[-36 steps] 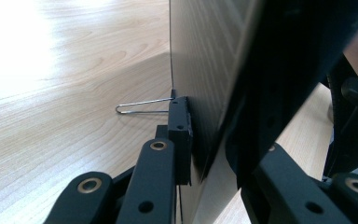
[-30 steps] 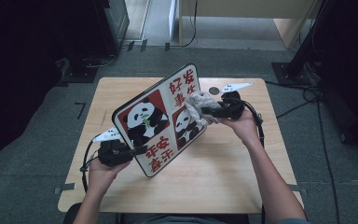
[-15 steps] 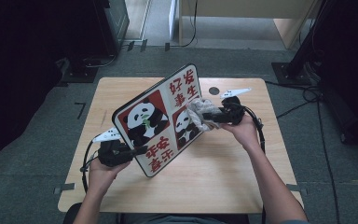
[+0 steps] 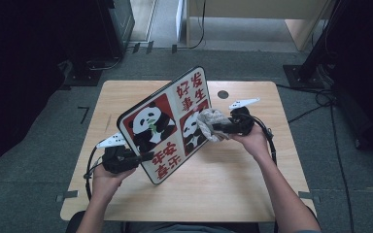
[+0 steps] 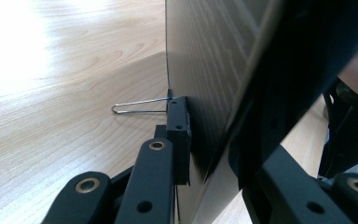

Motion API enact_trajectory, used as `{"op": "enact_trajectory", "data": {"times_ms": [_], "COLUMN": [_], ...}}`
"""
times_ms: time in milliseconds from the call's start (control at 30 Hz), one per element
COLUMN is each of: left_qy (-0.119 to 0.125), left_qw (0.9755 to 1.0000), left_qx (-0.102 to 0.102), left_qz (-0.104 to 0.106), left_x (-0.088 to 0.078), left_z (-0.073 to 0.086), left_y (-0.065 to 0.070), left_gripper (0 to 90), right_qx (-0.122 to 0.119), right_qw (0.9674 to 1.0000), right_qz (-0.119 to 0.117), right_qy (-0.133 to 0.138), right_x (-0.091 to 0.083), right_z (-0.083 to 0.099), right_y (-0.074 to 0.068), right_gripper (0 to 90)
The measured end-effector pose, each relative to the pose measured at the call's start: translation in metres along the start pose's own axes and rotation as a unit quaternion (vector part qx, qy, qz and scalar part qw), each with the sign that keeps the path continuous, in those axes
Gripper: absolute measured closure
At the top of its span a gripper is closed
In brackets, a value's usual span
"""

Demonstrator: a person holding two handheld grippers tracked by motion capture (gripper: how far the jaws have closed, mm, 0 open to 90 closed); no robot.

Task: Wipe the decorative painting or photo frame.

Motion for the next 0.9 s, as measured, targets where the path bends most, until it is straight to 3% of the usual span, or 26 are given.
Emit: {"op": "enact_trajectory", "data": {"times_ms": [400, 900], "left_qy": [-0.001, 0.001], "left_qw": [1.0000, 1.0000], "left_qx": [0.001, -0.002], "left_qz": [0.002, 0.005], "left_x": [0.000, 0.000], "left_z": [0.000, 0.000], "left_y": [0.000, 0.000], "left_gripper": [77.8, 77.6], "right_qx": [0.002, 0.015], "right_qw": [0.9997, 0.9970], "right_qz": [-0.001, -0.005], "right_qy": [-0.024, -0.075], "right_x": [0.010, 0.024], "right_z": [0.019, 0.048], "right_y": [0.004, 0.005], "right_gripper": [64.5, 64.6]}}
Point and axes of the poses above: each handheld gripper's, and its own axes: x roughly forward along the jaws, z roughly out of its underside, y roughly to its right, the point moved 8 cm from there along x, roughly forward along the jaws, and after that the axes turned 6 degrees about z, right-handed, at the moved point
